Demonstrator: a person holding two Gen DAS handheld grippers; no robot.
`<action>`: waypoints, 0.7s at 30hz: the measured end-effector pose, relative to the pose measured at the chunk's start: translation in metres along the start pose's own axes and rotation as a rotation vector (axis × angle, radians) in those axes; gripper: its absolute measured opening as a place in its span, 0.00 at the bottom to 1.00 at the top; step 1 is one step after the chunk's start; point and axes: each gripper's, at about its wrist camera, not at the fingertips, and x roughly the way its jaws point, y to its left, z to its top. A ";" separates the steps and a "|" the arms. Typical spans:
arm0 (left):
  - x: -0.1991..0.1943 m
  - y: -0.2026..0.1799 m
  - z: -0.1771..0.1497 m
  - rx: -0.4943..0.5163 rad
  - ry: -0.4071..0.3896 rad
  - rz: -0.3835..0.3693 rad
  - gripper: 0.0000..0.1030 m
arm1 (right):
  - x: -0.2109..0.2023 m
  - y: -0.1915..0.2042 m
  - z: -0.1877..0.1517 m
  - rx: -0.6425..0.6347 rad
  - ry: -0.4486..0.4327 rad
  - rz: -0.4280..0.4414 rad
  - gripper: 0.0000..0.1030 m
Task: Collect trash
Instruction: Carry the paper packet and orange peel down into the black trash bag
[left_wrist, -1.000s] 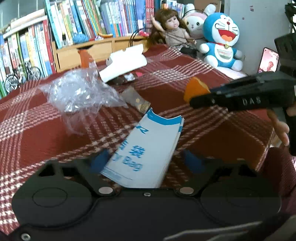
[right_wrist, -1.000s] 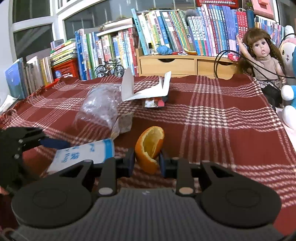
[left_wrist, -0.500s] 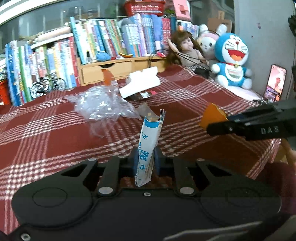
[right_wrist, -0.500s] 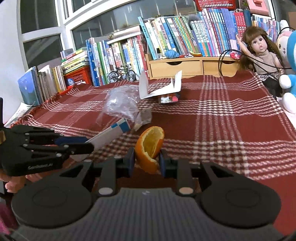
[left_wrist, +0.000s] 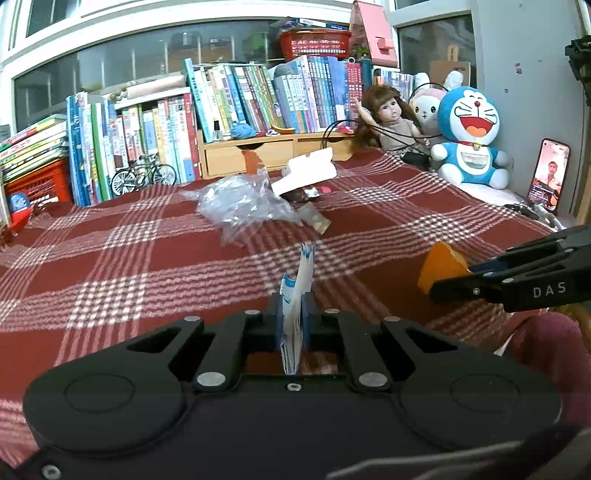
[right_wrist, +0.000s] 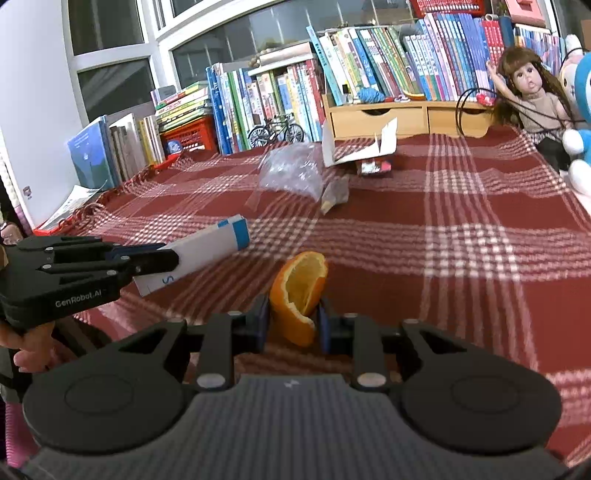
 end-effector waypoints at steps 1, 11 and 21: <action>-0.004 -0.001 -0.003 -0.009 0.004 0.001 0.09 | -0.002 0.002 -0.003 0.003 0.004 0.005 0.32; -0.052 -0.010 -0.044 -0.061 0.090 -0.037 0.09 | -0.010 0.027 -0.045 -0.009 0.125 0.081 0.32; -0.031 -0.023 -0.105 -0.082 0.291 -0.047 0.01 | 0.028 0.029 -0.101 -0.005 0.315 0.051 0.32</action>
